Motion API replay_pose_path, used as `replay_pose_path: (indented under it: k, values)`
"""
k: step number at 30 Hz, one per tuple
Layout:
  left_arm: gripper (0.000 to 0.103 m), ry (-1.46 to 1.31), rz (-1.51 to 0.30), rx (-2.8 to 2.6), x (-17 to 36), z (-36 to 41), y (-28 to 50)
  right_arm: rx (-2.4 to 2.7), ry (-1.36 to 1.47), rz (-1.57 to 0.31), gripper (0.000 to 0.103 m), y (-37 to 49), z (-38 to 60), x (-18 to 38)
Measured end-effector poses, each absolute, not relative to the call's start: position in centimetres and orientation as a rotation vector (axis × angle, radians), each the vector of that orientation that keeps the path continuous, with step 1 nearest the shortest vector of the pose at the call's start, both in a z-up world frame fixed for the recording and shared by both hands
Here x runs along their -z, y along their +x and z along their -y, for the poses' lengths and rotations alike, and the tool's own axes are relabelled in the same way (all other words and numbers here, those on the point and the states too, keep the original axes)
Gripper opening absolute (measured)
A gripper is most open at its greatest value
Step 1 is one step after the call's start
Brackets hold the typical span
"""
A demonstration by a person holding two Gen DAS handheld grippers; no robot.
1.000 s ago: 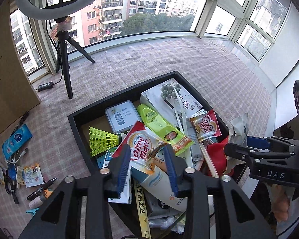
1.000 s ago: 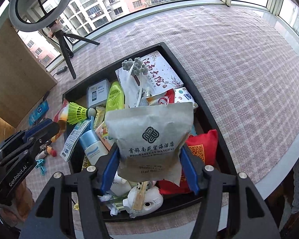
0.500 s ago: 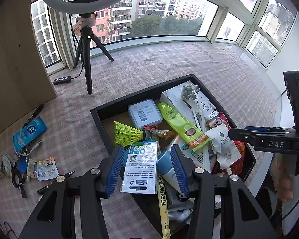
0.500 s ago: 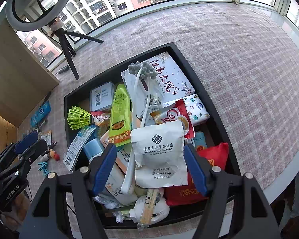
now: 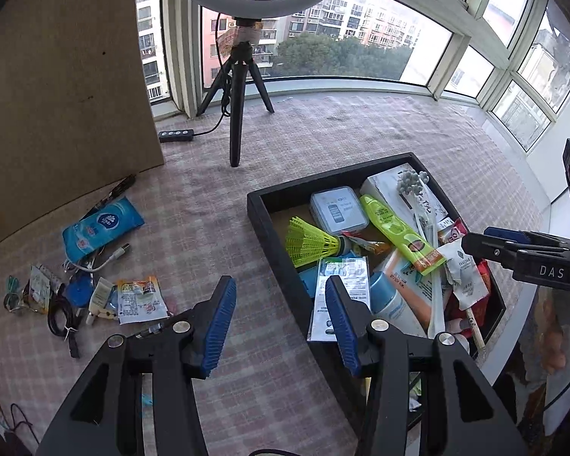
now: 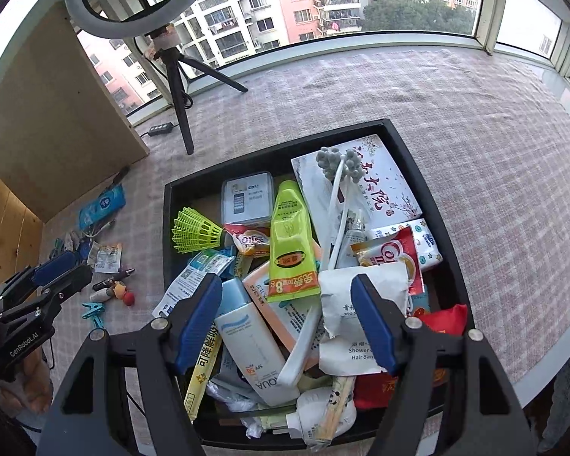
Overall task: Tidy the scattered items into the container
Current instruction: 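Grasp the teal clothespin with the left gripper while the right grasps the toy figure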
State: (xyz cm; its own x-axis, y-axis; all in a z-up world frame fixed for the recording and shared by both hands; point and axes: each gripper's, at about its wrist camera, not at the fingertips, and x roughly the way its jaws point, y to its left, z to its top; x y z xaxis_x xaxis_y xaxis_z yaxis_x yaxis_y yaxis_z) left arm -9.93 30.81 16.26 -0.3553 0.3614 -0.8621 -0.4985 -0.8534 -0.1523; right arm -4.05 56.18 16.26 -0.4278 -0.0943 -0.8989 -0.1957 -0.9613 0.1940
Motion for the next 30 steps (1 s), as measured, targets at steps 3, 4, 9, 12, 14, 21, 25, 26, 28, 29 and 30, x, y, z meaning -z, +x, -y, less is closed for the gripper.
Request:
replay_pose_path:
  k: [3,4,9,12,14,21,25,26,28,29,30]
  values:
    - [0.046,-1.409,-0.143,-2.255,-15.8,-27.0,-11.0,-2.660,-1.667,-0.323,0.069,-5.0,-53.1,-16.5]
    - [0.046,-1.420,-0.137,-2.276,-15.6,-25.6,-11.3,-2.680,-1.686,-0.292,0.069,-5.4,-52.0,-16.5]
    - [0.045,-1.490,-0.099,-2.384,-14.2,-18.4,-13.0,-2.744,-1.806,-0.203,0.069,-7.7,-47.1,-16.0]
    - [0.045,-1.545,-0.084,-2.422,-12.9,-14.6,-14.0,-2.769,-1.857,-0.141,0.069,-9.1,-44.0,-15.5]
    - [0.042,-1.578,-0.087,-2.441,-12.2,-12.4,-14.5,-2.796,-1.885,-0.072,0.069,-10.0,-41.8,-15.2]
    - [0.038,-1.643,-0.140,-2.419,-10.1,-8.7,-14.8,-2.898,-2.044,0.224,0.053,-11.4,-34.0,-13.0]
    - [0.038,-1.667,-0.149,-2.335,-8.3,-9.4,-12.6,-2.873,-2.105,0.404,0.051,-10.8,-30.9,-10.8]
    - [0.038,-1.669,-0.140,-2.305,-7.8,-9.9,-11.7,-2.861,-2.115,0.429,0.051,-10.7,-30.5,-10.1]
    - [0.038,-1.675,-0.139,-2.260,-6.6,-10.8,-10.3,-2.831,-2.152,0.434,0.051,-10.7,-29.9,-8.6]
    - [0.038,-1.677,-0.151,-2.250,-6.0,-11.4,-9.8,-2.815,-2.164,0.428,0.051,-10.7,-29.8,-8.0]
    - [0.038,-1.668,-0.174,-2.243,-5.5,-11.9,-9.3,-2.804,-2.174,0.424,0.051,-10.8,-29.6,-7.4]
